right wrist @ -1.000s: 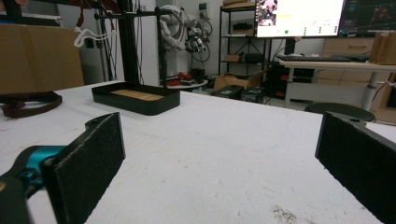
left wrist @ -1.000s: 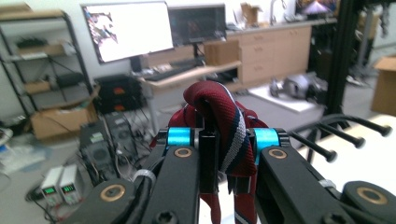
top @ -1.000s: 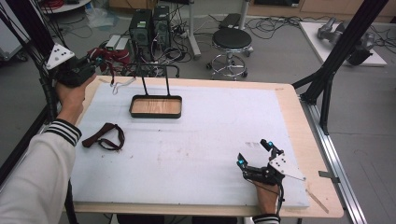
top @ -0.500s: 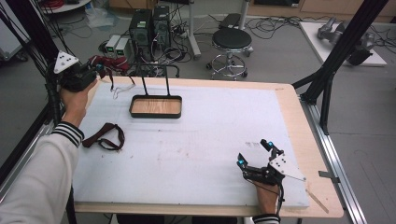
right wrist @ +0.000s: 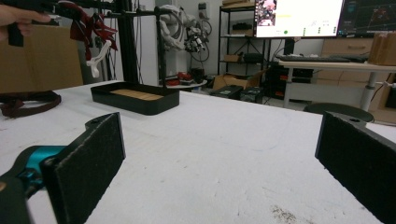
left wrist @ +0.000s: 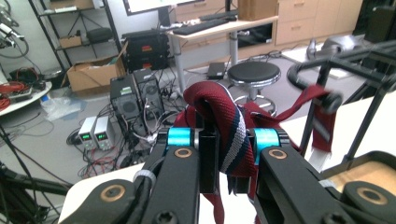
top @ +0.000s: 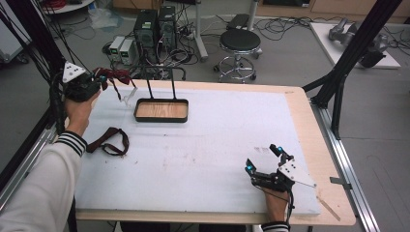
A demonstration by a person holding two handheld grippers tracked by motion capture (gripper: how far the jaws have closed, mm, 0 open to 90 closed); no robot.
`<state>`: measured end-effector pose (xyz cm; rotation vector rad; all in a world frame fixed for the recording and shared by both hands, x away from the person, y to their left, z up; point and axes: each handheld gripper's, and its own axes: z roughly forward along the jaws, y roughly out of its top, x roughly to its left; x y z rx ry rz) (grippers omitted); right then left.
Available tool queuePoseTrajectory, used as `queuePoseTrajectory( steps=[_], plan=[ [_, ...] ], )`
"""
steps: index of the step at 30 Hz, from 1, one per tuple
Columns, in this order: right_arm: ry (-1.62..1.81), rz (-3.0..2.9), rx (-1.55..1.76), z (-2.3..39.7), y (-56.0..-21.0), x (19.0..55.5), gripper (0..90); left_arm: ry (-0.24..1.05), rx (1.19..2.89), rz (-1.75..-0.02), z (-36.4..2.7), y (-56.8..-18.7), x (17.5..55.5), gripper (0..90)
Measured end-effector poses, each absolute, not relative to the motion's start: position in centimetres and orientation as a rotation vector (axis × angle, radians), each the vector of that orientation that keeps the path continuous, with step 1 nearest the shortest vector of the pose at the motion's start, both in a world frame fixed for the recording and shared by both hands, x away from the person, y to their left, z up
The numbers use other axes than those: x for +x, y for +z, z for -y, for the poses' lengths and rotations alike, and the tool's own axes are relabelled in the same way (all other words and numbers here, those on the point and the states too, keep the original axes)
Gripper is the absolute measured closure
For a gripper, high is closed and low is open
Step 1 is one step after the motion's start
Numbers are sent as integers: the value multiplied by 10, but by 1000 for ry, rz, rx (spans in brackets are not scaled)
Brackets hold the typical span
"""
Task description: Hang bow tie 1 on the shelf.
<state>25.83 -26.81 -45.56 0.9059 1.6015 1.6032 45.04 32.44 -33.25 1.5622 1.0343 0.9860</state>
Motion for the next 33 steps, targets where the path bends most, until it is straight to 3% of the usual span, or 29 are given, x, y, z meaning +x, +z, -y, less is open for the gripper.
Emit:
queuePoseTrajectory(
  steps=[27, 29, 30, 31, 33],
  plan=[
    [1602, -1605, 905, 268, -456, 258, 6, 934, 1655, -1079, -313, -357, 454, 837],
    [1604, -1606, 912, 268, -456, 258, 6, 911, 1651, -1067, -314, -357, 454, 804],
    [1604, -1606, 912, 268, -456, 258, 6, 887, 1657, -1057, -314, -357, 455, 586],
    [1604, -1606, 912, 268, -456, 258, 6, 876, 1664, -1051, -315, -358, 456, 586],
    [1601, -1602, 906, 268, -456, 258, 6, 821, 1679, -1042, -316, -360, 457, 367]
  ],
)
